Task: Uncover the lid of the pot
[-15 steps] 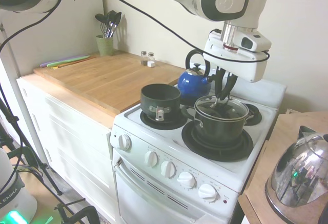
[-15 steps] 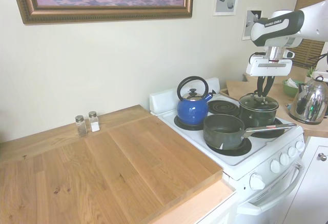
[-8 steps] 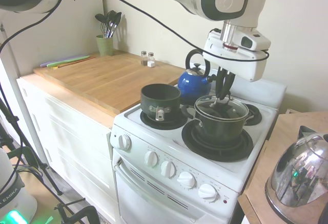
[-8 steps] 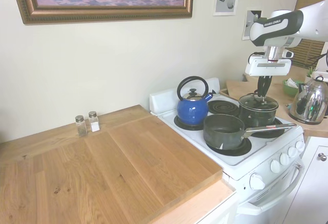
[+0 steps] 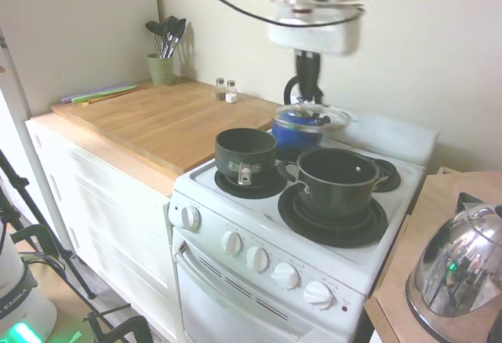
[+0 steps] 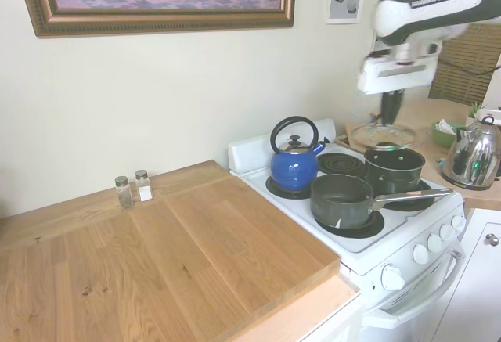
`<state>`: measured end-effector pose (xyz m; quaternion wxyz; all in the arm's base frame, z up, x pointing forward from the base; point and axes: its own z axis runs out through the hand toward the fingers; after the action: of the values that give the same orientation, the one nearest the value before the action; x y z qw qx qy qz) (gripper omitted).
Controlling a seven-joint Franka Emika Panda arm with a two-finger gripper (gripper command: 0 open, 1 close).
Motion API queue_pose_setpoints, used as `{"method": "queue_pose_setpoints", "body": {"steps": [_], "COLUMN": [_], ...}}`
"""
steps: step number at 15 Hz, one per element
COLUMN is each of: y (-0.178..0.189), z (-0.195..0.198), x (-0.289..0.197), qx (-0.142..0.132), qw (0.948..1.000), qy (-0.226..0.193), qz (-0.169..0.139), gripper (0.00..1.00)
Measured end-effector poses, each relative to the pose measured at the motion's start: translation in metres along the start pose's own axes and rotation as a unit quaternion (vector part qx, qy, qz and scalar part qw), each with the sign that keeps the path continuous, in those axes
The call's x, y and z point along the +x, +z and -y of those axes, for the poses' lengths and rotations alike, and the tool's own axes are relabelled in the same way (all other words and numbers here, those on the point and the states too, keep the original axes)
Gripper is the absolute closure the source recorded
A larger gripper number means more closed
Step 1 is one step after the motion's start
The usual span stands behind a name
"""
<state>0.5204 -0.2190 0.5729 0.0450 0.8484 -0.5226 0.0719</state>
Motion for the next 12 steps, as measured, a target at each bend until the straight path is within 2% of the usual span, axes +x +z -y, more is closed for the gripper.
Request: {"method": "queue_pose_setpoints", "body": {"steps": [3,5,9,12], "y": [0.003,0.009,0.036,0.068], "z": [0.088,0.134,0.212,0.264], "x": [-0.107,-0.159,-0.218,-0.252], "qx": [-0.020,-0.029,-0.053,-0.068], "qw": [0.9986,0.9969,0.9929,0.9897], "qy": [-0.037,-0.057,-0.089,-0.116], "qz": [-0.032,-0.046,-0.058,-0.049], "gripper": [1.00,1.00,1.00,1.00]}}
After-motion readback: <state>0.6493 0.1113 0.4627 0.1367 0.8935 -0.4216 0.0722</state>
